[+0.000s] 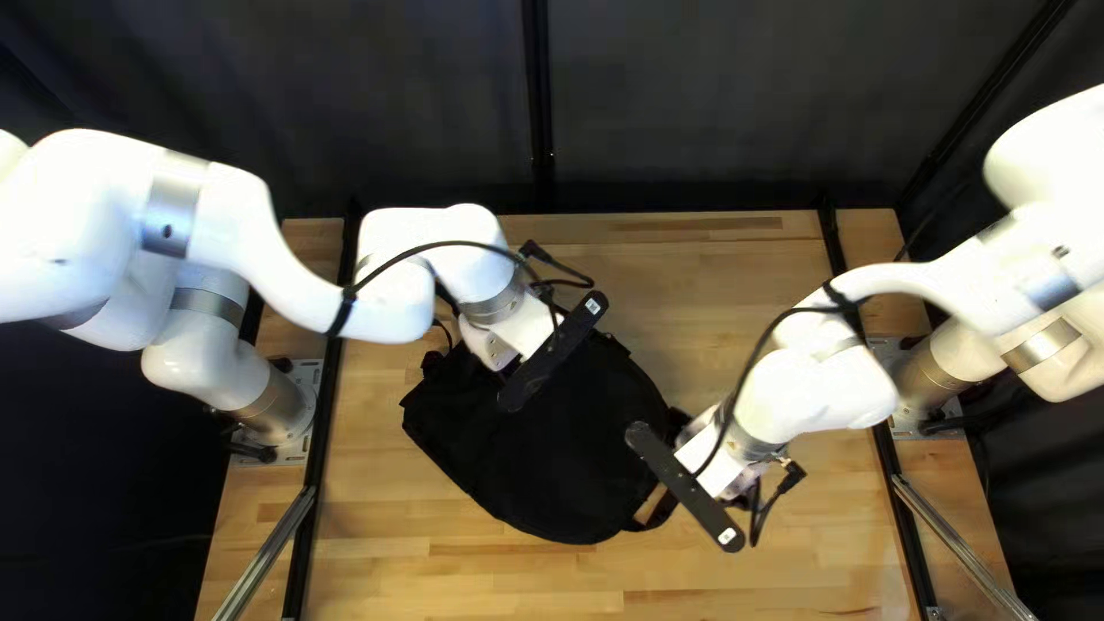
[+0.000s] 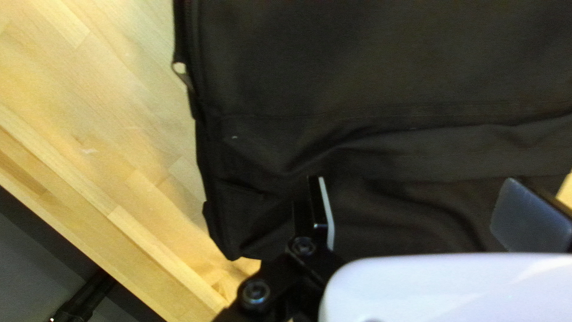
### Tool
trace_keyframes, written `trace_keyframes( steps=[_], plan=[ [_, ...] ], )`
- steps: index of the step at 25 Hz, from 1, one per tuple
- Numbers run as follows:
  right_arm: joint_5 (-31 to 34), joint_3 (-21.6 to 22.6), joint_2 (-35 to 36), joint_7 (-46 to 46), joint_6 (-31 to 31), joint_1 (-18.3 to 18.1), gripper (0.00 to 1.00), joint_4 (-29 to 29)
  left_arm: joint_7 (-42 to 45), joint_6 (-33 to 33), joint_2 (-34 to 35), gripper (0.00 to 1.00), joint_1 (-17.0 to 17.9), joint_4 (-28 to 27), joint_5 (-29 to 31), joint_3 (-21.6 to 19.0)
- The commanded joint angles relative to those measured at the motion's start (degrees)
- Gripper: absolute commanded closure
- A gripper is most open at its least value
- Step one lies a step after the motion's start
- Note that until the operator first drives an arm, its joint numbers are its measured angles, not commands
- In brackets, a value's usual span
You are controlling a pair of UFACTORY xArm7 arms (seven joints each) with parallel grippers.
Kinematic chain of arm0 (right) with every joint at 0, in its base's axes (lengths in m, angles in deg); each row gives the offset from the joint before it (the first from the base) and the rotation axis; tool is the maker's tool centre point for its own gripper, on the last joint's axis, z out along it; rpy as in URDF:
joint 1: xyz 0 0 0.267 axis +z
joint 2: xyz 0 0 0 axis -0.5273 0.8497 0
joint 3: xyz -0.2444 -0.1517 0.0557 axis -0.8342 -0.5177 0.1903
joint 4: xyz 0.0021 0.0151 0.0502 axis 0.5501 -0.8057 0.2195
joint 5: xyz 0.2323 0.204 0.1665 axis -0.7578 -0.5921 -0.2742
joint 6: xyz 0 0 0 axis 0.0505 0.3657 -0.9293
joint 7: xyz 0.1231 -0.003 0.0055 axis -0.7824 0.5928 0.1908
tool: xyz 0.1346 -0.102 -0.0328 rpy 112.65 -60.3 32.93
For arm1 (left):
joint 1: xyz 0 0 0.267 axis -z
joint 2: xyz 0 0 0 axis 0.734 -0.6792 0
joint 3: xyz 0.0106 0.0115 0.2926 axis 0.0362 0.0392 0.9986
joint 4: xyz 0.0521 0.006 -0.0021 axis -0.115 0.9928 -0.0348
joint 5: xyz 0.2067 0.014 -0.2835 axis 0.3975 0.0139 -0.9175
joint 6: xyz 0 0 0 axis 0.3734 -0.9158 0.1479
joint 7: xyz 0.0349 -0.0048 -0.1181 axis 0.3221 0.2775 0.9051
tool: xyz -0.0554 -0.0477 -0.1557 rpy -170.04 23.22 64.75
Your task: Remove a lunch box from a kids backpack
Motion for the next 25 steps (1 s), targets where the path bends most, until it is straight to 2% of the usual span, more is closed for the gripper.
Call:
trace_keyframes(
  steps=[1,3,7,11,13,25],
  plan=[
    [2.39,-1.95,-1.75,2.78,-0.08,-2.04,0.0,-1.95,7.82,-1.62,1.37,0.0,2.19,-1.83,1.55,-5.85],
    [2.73,-2.73,-1.74,4.15,-0.87,-2.59,0.0,-2.44,10.0,-1.97,0.99,0.0,2.76,-2.9,2.2,-7.61],
    [2.67,-5.08,-1.61,8.85,-2.9,-3.71,0.0,-2.71,16.9,-2.45,-2.93,0.0,4.8,-7.66,6.14,-13.92],
    [1.67,-6.94,-1.56,12.74,-4.55,-4.17,0.0,-3.03,20.18,-1.03,-8.3,0.0,5.69,-10.95,10.69,-17.19],
    [0.14,-8.4,-3.33,15.2,-3.55,-4.3,0.0,-3.43,21.21,-2.98,-10.62,0.0,5.31,-13.62,12.56,-17.43],
    [-1.04,-9.26,-4.01,16.72,-2.89,-4.16,0.0,-3.43,21.21,-2.98,-10.62,0.0,5.31,-13.62,12.56,-17.43]
  ],
)
